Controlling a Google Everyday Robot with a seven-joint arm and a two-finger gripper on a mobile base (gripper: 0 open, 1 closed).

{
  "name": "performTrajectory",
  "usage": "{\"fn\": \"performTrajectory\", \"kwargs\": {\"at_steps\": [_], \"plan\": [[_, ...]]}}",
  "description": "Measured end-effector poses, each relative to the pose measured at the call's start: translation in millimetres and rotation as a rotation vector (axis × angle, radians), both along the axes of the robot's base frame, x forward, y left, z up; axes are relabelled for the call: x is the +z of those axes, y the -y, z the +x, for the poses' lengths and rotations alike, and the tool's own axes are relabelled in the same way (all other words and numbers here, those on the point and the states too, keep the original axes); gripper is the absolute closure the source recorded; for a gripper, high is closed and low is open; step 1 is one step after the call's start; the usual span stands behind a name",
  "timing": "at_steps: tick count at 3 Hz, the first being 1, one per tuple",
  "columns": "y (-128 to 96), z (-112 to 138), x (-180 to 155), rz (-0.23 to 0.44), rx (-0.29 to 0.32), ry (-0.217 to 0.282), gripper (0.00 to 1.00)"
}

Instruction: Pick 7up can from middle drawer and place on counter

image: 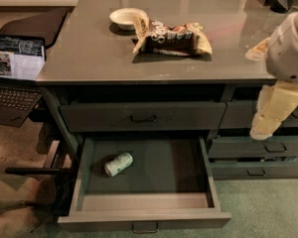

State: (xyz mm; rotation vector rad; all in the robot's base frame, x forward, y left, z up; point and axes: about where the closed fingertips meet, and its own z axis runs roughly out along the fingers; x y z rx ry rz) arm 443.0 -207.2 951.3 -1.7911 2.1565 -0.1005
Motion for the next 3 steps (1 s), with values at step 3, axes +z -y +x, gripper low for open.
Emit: {"fn": "performTrajectory", "kwargs": {"at_steps": [3], "plan": [[-77.8, 41.0, -170.6, 0.024, 0.370, -0.037, 0.00]]}}
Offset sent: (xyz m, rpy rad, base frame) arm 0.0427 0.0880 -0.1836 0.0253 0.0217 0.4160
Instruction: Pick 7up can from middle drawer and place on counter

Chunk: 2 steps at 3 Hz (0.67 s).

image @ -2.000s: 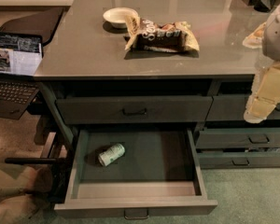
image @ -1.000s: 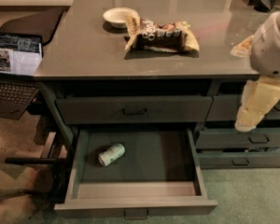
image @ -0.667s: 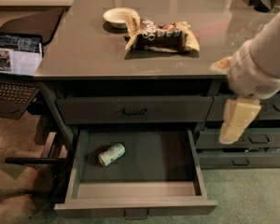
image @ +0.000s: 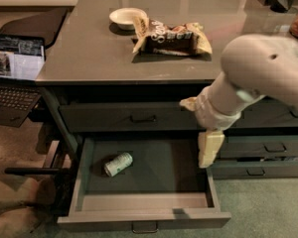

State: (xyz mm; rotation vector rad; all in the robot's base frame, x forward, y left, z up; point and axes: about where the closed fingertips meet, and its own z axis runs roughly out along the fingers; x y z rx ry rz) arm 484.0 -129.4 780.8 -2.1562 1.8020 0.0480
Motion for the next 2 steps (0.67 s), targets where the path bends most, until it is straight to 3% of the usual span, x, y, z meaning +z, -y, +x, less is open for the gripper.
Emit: {"fn": "performTrajectory", "kwargs": {"at_steps": [2], "plan": [[-19.2, 15.5, -115.2, 0.087, 0.162, -0.093, 0.00]]}}
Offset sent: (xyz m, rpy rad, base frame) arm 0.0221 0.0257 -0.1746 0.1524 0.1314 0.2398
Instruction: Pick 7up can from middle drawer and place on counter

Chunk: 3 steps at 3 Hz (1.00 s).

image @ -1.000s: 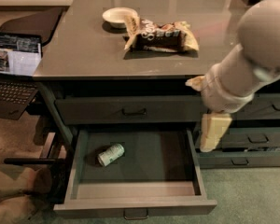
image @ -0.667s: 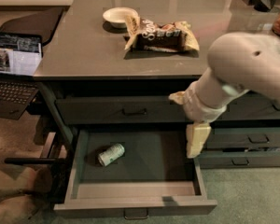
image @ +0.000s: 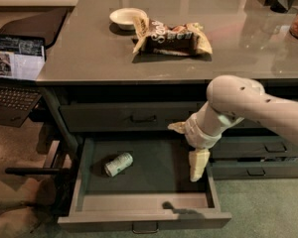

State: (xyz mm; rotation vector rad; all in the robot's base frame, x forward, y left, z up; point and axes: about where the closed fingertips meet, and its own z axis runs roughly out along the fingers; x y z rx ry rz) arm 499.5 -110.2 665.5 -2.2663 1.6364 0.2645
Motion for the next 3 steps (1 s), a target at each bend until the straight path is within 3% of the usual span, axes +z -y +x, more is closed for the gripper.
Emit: {"fn": "performTrajectory", "kwargs": {"at_steps": [1, 3], "plan": [[-14.3, -3.8, -34.8, 0.054, 0.015, 0.017, 0.00], [-69.9, -2.9, -102.7, 0.121, -0.061, 0.079, 0.00]]}}
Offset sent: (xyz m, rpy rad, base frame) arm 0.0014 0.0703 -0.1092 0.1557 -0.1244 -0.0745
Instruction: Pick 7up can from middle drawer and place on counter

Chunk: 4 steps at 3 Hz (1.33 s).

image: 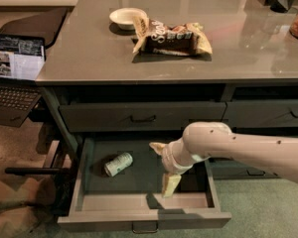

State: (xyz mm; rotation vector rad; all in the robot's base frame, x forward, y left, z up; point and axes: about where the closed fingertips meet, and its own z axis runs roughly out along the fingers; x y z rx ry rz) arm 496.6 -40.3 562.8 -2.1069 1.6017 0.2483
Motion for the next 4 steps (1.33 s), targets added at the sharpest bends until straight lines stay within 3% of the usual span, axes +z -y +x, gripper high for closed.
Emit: {"fn": "performTrajectory", "kwargs": {"at_steps": [1, 2, 4], "plan": [[-27.0, 9.1, -28.6, 0.015, -0.053, -0.010, 0.00], [-90.5, 31.1, -69.9, 0.048, -0.052, -0.058, 0.00], [-97.8, 45.4, -75.0, 0.074, -0.019, -0.050, 0.00]]}}
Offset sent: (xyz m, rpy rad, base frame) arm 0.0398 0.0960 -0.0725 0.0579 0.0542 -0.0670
